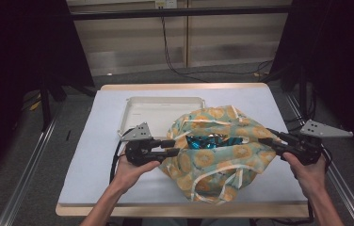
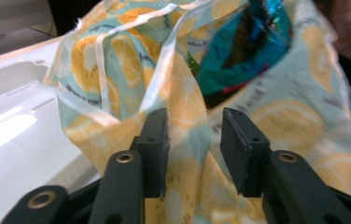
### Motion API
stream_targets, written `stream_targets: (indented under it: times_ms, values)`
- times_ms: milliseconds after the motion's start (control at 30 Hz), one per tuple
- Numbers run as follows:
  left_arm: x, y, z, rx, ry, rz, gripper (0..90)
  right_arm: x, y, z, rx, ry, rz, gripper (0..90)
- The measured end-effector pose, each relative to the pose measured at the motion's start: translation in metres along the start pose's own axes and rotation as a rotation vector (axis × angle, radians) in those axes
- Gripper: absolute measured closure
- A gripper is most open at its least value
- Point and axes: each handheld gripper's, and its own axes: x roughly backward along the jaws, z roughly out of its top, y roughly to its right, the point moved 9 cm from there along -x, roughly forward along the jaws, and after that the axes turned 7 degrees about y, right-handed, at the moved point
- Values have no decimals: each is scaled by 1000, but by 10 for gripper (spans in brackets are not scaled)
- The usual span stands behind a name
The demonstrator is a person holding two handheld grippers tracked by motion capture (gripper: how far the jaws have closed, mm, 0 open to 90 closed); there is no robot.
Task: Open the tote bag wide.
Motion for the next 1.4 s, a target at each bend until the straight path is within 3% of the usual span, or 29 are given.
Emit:
stream_targets:
  times_ms: [33, 100, 133, 167, 233, 367, 467, 533, 567, 633, 700, 733, 833, 900, 967, 1067, 1167, 1267, 1333, 1400]
  values:
    - [-3, -4, 0, -10, -8, 25, 606, -2, -1, 3, 8, 1, 0, 615]
    - [-7, -7, 1, -21, -20, 22, 601, -11, -7, 10, 26, 0, 29, 611]
    - [-8, -8, 2, -38, -24, 28, 660, -14, -8, 12, 29, -2, 28, 639]
    - [-9, -9, 4, -40, -19, 6, 740, -18, -9, 14, 34, -5, 33, 677]
    - [-8, -13, 10, -29, 5, 8, 897, -26, -7, 16, 39, -2, 25, 765]
    - [-7, -29, 23, -6, 49, 51, 900, -36, 8, 9, 16, -18, -37, 816]
    - [-9, -29, 23, 24, 64, 29, 900, -37, 18, -9, 4, -71, -72, 813]
    - [-12, -28, 21, 44, 60, 33, 740, -35, 20, -21, -7, -92, -78, 814]
    - [-14, -25, 19, 47, 66, 10, 673, -34, 21, -27, -6, -107, -75, 814]
    - [-18, -21, 15, 38, 50, 5, 630, -32, 21, -43, -10, -148, -79, 814]
    - [-21, -19, 11, 16, 16, 17, 540, -28, 20, -58, -5, -171, -70, 815]
    - [-23, -17, 10, 24, 14, 7, 493, -26, 20, -64, 0, -186, -72, 814]
    - [-23, -13, 7, 3, -6, 14, 431, -22, 16, -75, -1, -207, -69, 815]
    - [-20, -8, 5, -2, -15, 4, 420, -21, 11, -88, 58, -278, -69, 800]
    - [-16, -4, 4, -3, -9, -2, 402, -17, 8, -96, 53, -299, -61, 772]
    - [-4, 3, 8, -18, 17, -1, 427, -9, 10, -89, 32, -253, -73, 667]
    - [5, 17, 17, -28, 74, -43, 538, -1, 10, -67, 7, -170, -80, 570]
    - [9, 29, 20, -37, 91, -94, 615, 8, 7, -45, -15, -90, -77, 522]
    - [8, 34, 19, -42, 83, -107, 603, 12, 4, -37, -12, -63, -72, 516]
    - [3, 36, 17, -47, 67, -108, 530, 16, 1, -28, -20, -32, -66, 510]
